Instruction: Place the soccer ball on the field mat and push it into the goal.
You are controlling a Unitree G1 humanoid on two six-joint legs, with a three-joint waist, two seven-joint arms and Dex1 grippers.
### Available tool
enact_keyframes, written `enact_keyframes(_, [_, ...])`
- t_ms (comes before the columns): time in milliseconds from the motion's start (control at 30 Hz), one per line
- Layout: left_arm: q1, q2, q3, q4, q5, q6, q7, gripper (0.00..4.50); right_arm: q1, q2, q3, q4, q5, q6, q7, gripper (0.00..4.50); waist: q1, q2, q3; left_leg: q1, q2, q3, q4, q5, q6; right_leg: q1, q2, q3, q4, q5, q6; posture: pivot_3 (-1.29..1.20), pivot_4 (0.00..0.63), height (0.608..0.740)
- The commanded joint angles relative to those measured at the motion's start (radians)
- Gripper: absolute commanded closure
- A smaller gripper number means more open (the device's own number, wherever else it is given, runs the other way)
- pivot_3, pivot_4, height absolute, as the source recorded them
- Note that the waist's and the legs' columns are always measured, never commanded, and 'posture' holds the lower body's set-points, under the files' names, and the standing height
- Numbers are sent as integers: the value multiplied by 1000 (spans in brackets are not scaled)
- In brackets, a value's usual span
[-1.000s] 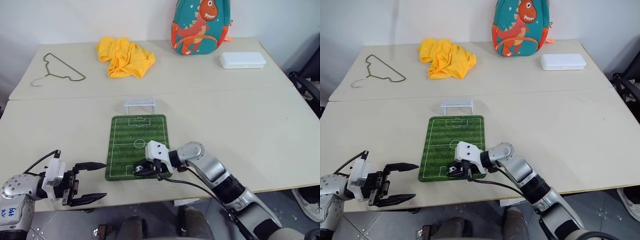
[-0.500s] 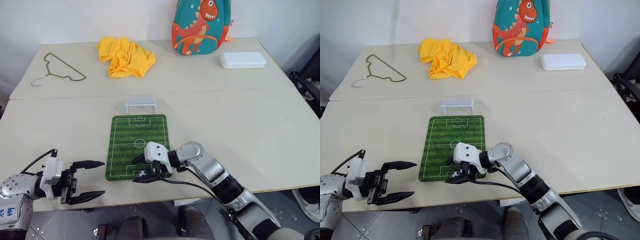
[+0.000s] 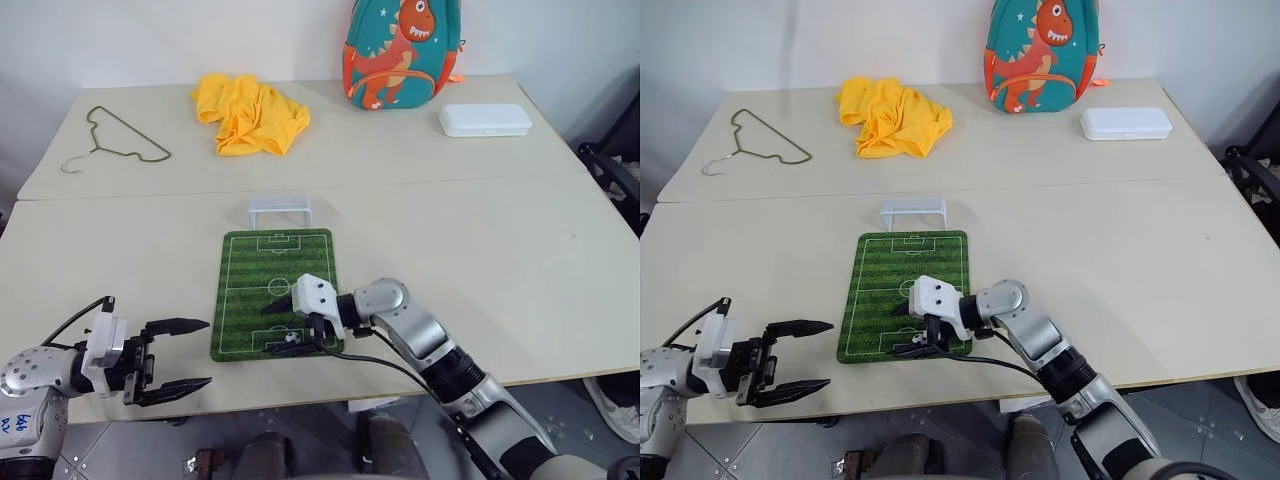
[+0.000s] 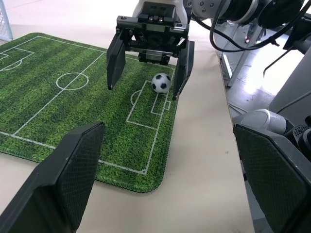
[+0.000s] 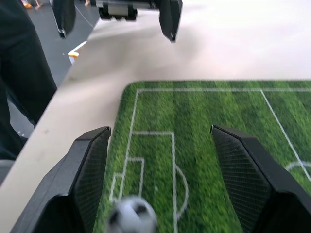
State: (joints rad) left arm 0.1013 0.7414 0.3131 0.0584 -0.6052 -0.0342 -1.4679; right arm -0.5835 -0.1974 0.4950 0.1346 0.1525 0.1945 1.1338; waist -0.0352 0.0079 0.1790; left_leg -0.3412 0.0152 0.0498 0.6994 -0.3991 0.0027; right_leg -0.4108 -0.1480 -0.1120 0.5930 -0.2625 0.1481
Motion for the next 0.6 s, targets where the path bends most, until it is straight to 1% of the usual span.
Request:
enact_keyframes(33, [3, -7, 6, 2, 0, -11, 2, 0, -6, 11, -17, -23, 32, -13, 21, 1057, 1, 0, 0, 0, 0, 0, 0, 0, 0, 0, 0, 0, 0, 0, 0, 0, 150, 740])
enact_keyframes(400, [10, -17, 10, 3, 3, -16, 7, 0, -16, 35, -53, -16, 69, -46, 35, 1057, 0, 0, 0, 0, 0, 0, 0, 0, 0, 0, 0, 0, 0, 0, 0, 0, 150, 740])
enact_keyframes(500, [8, -18, 11, 7, 4, -20, 7, 0, -20, 37, -85, -42, 101, -41, 43, 1057, 0, 0, 0, 0, 0, 0, 0, 0, 0, 0, 0, 0, 0, 0, 0, 0, 150, 740])
enact_keyframes(600, [-1, -19, 17, 16, 2, -24, 11, 0, -27, 9, -134, -89, 147, -20, 56, 1057, 1, 0, 0, 0, 0, 0, 0, 0, 0, 0, 0, 0, 0, 0, 0, 0, 150, 740])
